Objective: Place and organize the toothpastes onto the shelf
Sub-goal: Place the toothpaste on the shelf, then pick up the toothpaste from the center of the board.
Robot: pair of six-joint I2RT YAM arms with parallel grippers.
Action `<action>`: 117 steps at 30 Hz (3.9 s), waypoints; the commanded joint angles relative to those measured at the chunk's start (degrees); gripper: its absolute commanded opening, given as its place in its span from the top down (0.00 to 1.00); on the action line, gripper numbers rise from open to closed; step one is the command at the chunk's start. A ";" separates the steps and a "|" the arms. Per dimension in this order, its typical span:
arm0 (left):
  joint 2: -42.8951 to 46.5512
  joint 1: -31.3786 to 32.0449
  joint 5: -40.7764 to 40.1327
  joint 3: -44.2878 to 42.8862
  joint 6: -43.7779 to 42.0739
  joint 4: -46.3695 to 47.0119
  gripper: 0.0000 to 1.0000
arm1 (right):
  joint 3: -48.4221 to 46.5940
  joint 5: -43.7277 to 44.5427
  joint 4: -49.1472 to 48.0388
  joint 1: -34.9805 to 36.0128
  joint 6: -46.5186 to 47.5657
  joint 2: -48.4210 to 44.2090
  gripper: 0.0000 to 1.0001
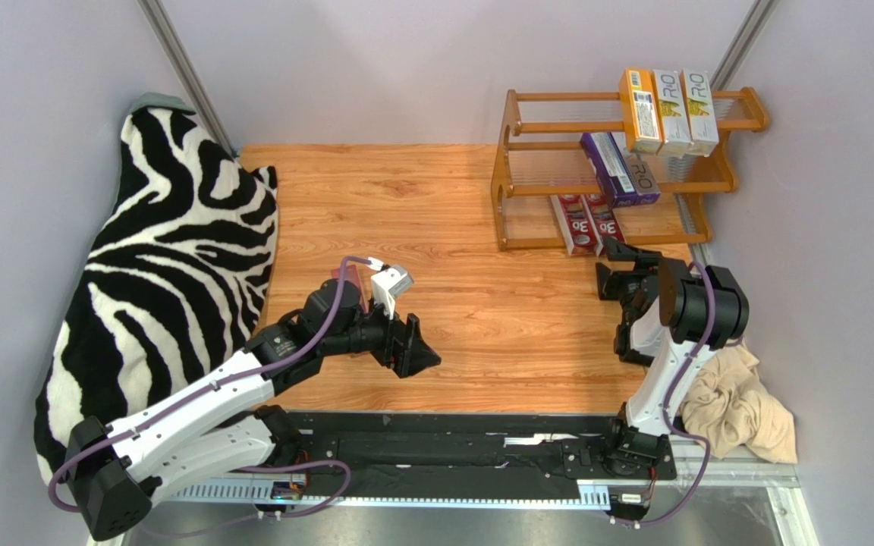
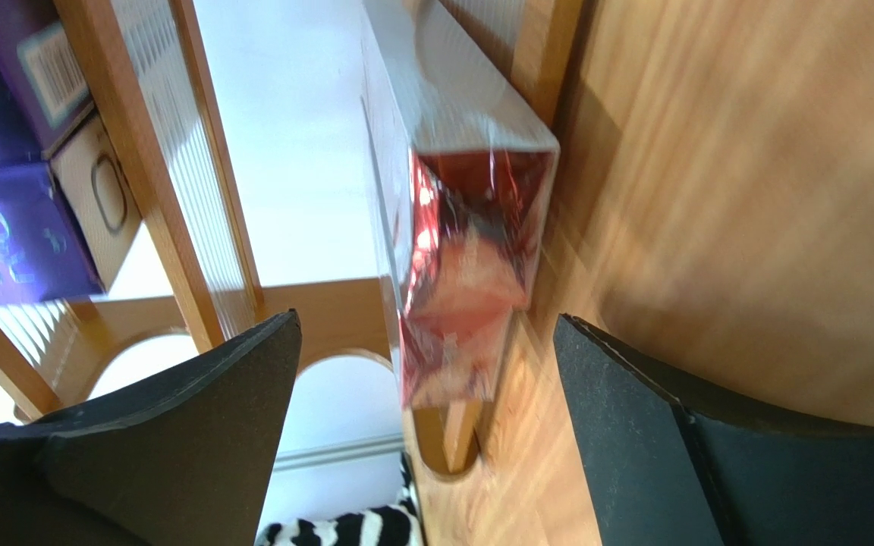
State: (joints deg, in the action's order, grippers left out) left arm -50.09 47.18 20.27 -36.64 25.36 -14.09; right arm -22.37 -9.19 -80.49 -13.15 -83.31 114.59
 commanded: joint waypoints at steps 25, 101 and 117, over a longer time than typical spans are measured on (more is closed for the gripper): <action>-3.17 -9.56 -21.66 -8.80 6.89 -18.43 0.03 | 19.83 -6.63 26.65 0.23 17.82 -47.22 0.04; -22.88 -22.66 -5.43 -9.86 20.22 -1.57 0.53 | 1.55 30.79 59.67 66.56 35.31 -60.13 0.01; -16.89 -19.14 -7.09 -12.93 21.66 -4.81 0.50 | -19.01 25.63 59.56 76.43 38.05 -38.22 0.05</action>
State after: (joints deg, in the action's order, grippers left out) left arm -69.32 27.68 11.97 -46.57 45.80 -20.25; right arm -36.23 17.85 -22.65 62.85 -46.15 73.41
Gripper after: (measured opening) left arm 0.647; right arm 0.961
